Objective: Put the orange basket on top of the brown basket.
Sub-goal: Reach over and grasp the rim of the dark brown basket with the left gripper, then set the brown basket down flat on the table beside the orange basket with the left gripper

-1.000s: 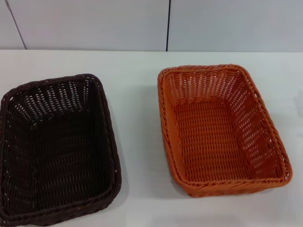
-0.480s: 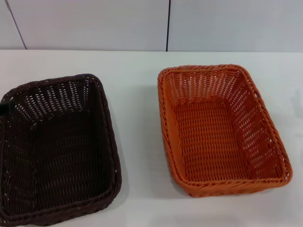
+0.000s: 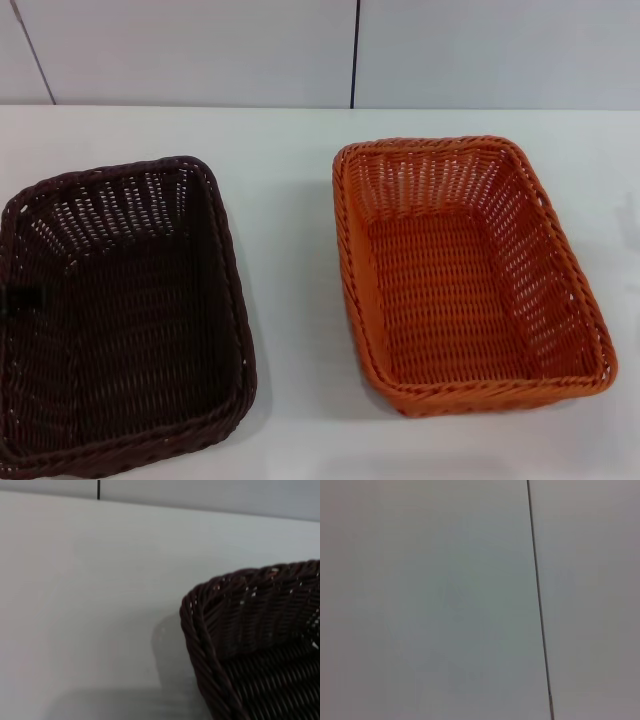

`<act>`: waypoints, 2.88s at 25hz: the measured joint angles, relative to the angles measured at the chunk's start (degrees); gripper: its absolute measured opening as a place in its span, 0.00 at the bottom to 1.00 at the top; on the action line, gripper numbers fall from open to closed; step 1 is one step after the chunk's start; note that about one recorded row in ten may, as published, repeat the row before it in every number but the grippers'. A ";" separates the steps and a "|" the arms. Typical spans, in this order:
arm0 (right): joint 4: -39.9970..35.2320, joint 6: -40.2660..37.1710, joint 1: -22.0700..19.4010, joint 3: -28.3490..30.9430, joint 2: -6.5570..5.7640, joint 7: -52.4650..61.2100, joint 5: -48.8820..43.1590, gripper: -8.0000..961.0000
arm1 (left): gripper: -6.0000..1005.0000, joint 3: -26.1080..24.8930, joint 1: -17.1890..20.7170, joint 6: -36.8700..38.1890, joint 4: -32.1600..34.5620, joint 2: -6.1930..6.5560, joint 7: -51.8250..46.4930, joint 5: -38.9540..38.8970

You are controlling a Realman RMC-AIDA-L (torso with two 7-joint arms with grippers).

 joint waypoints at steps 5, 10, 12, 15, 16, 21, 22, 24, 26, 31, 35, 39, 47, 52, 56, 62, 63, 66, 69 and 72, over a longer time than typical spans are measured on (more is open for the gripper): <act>-0.02 0.00 0.00 0.00 -0.01 0.00 0.00 0.82 | 0.70 0.22 -1.43 -1.58 1.18 0.06 -0.14 0.32; -0.02 0.00 0.01 0.00 -0.01 0.00 0.00 0.82 | 0.69 0.34 -3.87 -3.14 3.83 0.10 0.12 1.20; -0.03 0.00 0.06 0.00 -0.01 0.00 0.00 0.82 | 0.69 0.45 -4.24 -3.65 4.39 0.04 0.12 1.93; -0.08 -0.01 0.08 0.00 -0.02 0.00 -0.01 0.82 | 0.68 0.51 -4.54 -4.15 4.45 0.04 0.13 2.79; -0.17 -0.02 0.04 0.00 -0.02 0.00 0.00 0.82 | 0.68 0.51 -4.54 -4.15 4.45 0.04 0.13 2.79; -0.43 0.03 0.10 0.00 -0.02 0.00 -0.01 0.82 | 0.60 0.14 -5.46 -6.21 3.06 0.12 4.11 3.54; -0.43 0.03 0.10 0.00 -0.02 0.00 -0.01 0.82 | 0.58 0.14 -5.46 -6.21 3.06 0.12 4.11 3.54; -0.48 0.22 0.07 0.00 -0.02 0.00 -0.01 0.82 | 0.53 0.13 -5.50 -6.29 2.95 0.11 4.88 3.33; -0.56 0.43 0.02 0.00 -0.02 0.00 -0.01 0.82 | 0.48 0.09 -5.70 -6.50 2.91 0.10 6.48 2.99; -0.71 0.51 0.01 0.00 -0.01 0.00 -0.01 0.82 | 0.38 -0.20 -6.17 -6.78 2.90 0.08 10.09 2.62; -0.95 0.54 0.01 -0.01 -0.01 0.00 -0.01 0.82 | 0.31 -2.82 -7.59 -8.79 2.90 0.13 16.51 2.18; -1.14 0.62 0.01 0.00 -0.01 0.00 -0.01 0.82 | 0.31 -11.20 -12.84 -14.60 4.45 0.26 32.44 -0.66; -2.21 0.75 -0.95 -0.09 0.03 0.00 -0.21 0.82 | 0.29 -20.52 -23.32 -21.25 12.72 2.55 54.20 -1.29; -2.67 1.37 -1.92 -0.27 0.09 0.00 -0.34 0.82 | 0.28 -19.98 -29.00 -23.70 18.18 4.21 64.86 -1.62; -2.67 1.62 -2.02 -0.72 0.16 0.00 -0.19 0.82 | 0.28 -18.23 -34.13 -24.47 22.04 3.51 71.94 -1.47; -2.66 1.62 -2.00 -0.78 0.17 0.00 -0.16 0.82 | 0.27 -14.00 -37.80 -20.89 26.29 2.14 76.50 -1.41; -2.66 1.62 -1.96 -0.79 0.16 0.00 -0.14 0.82 | 0.27 -14.00 -37.80 -20.89 26.29 2.14 76.50 -1.41; -2.59 1.62 -1.69 -0.80 0.16 0.00 -0.07 0.82 | 0.27 -13.21 -38.25 -19.36 26.70 1.72 77.36 -1.43; -2.60 1.55 -1.56 -0.80 0.14 0.00 -0.06 0.82 | 0.27 -11.94 -39.30 -15.87 27.44 0.27 79.03 -3.21; -2.62 1.25 -1.42 -0.80 0.03 0.00 -0.03 0.82 | 0.27 -11.18 -39.38 -14.93 28.06 0.18 79.18 -4.70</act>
